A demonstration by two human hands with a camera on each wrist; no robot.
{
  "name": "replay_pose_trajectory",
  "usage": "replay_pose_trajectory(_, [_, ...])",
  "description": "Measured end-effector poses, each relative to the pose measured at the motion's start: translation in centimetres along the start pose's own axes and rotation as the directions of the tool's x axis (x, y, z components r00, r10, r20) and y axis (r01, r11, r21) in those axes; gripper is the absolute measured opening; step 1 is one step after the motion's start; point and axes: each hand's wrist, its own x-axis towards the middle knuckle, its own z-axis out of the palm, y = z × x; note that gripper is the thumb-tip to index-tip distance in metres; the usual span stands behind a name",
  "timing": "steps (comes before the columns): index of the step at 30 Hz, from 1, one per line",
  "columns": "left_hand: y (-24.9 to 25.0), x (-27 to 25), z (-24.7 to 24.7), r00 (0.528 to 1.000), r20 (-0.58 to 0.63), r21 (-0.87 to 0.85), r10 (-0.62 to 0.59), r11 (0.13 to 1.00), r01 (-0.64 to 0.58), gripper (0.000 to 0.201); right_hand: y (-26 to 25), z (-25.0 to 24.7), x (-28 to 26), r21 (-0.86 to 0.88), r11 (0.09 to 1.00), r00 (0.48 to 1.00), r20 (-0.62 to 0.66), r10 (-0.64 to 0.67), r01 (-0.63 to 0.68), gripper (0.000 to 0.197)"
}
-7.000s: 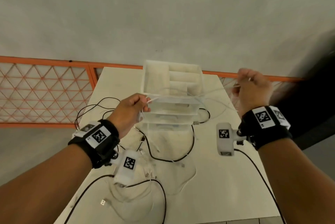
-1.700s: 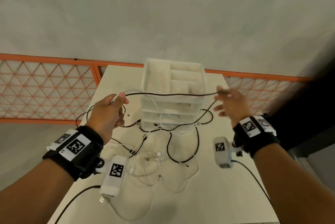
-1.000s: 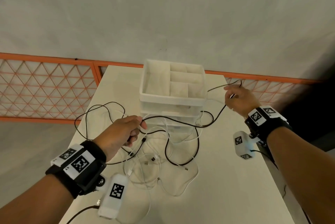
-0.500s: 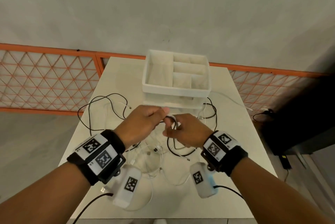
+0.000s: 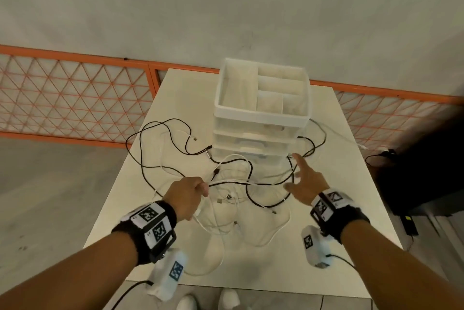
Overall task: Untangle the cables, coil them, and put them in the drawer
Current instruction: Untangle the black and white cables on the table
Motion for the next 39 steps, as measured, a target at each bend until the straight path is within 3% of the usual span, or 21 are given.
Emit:
replay_pose_trajectory(1, [0.0, 0.2, 0.3, 1.000, -0.027, -0.047, -0.013, 0.999, 0.012, 0.030, -0.2, 0.9, -0.6, -0.014, 1.000, 1.000, -0.029, 0.013, -0.013, 0.079])
replay_pose_trajectory(3, [0.2, 0.3, 0.6, 0.999, -0.035, -0.159, -0.034, 0.987, 0.028, 0.027, -0.8, 2.8, -2.1, -0.017, 0.996, 0.992, -0.090, -0.083, 0.082, 0.047])
replay_pose_trajectory(5, [0.8, 0.2, 0.4, 1.000, -0.014, -0.266, -0.019, 0.964, 0.014, 0.023, -1.1, 5.4, -3.7, -0.090, 0.967, 0.969, 0.086, -0.230, 0.237, 0.021])
replay_pose_trajectory(7, [1.7, 0.0, 0.0, 1.000, -0.001, -0.360, 0.030, 0.932, -0.029, 0.024, -1.0, 7.8, -5.0, -0.226, 0.916, 0.907, 0.344, -0.244, 0.332, 0.021])
replay_pose_trajectory(8, [2.1, -0.2, -0.3, 0.999, 0.002, -0.404, 0.048, 0.914, -0.043, 0.026, -0.8, 8.5, -5.4, -0.278, 0.895, 0.889, 0.402, -0.221, 0.348, 0.025])
replay_pose_trajectory(12, [3.4, -0.7, -1.6, 0.994, 0.038, -0.569, 0.098, 0.820, -0.060, 0.029, -0.8, 10.0, -6.0, -0.478, 0.781, 0.884, 0.424, -0.196, 0.402, 0.019])
replay_pose_trajectory(14, [3.8, -1.1, -2.2, 0.993, 0.034, -0.608, 0.113, 0.791, -0.069, 0.027, -1.1, 9.7, -6.1, -0.496, 0.763, 0.883, 0.423, -0.204, 0.414, 0.012])
replay_pose_trajectory(16, [4.1, -1.3, -2.6, 0.993, 0.015, -0.627, 0.114, 0.775, -0.079, 0.030, -1.8, 8.4, -5.8, -0.362, 0.859, 0.902, 0.369, -0.224, 0.362, 0.007])
replay_pose_trajectory(18, [4.4, -1.4, -2.8, 0.991, 0.002, -0.624, 0.131, 0.775, -0.101, 0.032, -3.0, 5.7, -5.4, -0.092, 0.941, 0.929, 0.217, -0.301, 0.326, 0.010])
replay_pose_trajectory(20, [4.9, -1.4, -2.8, 0.988, 0.005, -0.629, 0.152, 0.769, -0.115, 0.031, -5.0, 1.6, -5.7, 0.201, 0.901, 0.920, -0.001, -0.391, 0.383, 0.025])
replay_pose_trajectory(21, [5.3, -1.4, -2.7, 0.986, 0.012, -0.642, 0.167, 0.757, -0.120, 0.029, -6.1, -0.5, -5.9, 0.349, 0.842, 0.910, -0.108, -0.400, 0.412, 0.031])
replay_pose_trajectory(23, [6.4, -1.3, -2.4, 0.973, 0.031, -0.677, 0.230, 0.721, -0.149, 0.024, -8.4, -4.5, -6.6, 0.636, 0.638, 0.898, -0.250, -0.362, 0.435, 0.033])
replay_pose_trajectory(26, [8.7, -1.5, -1.3, 0.925, 0.057, -0.704, 0.376, 0.672, -0.230, 0.021, -11.0, -7.4, -7.5, 0.892, 0.278, 0.900, -0.247, -0.358, 0.355, 0.027])
replay_pose_trajectory(28, [10.0, -1.6, -0.2, 0.893, 0.067, -0.658, 0.445, 0.693, -0.296, 0.025, -12.0, -8.0, -7.7, 0.913, 0.202, 0.893, -0.267, -0.362, 0.355, 0.033])
replay_pose_trajectory(32, [10.1, -1.4, 1.1, 0.901, 0.024, -0.534, 0.432, 0.768, -0.354, 0.027, -11.6, -9.7, -6.6, 0.830, 0.343, 0.898, -0.411, -0.157, 0.440, 0.039])
replay_pose_trajectory(35, [8.1, -0.9, 0.6, 0.930, -0.024, -0.473, 0.367, 0.815, -0.334, 0.023, -8.3, -12.2, -4.7, 0.780, 0.444, 0.853, -0.518, 0.065, 0.440, 0.036])
replay_pose_trajectory(37, [6.9, -0.4, 0.2, 0.947, -0.030, -0.493, 0.320, 0.819, -0.293, 0.024, -5.7, -14.0, -3.5, 0.746, 0.507, 0.819, -0.559, 0.128, 0.431, 0.034])
replay_pose_trajectory(39, [6.5, 0.1, -0.1, 0.960, -0.031, -0.575, 0.278, 0.781, -0.245, 0.026, -3.5, -15.0, -2.3, 0.715, 0.594, 0.839, -0.531, 0.117, 0.370, 0.039])
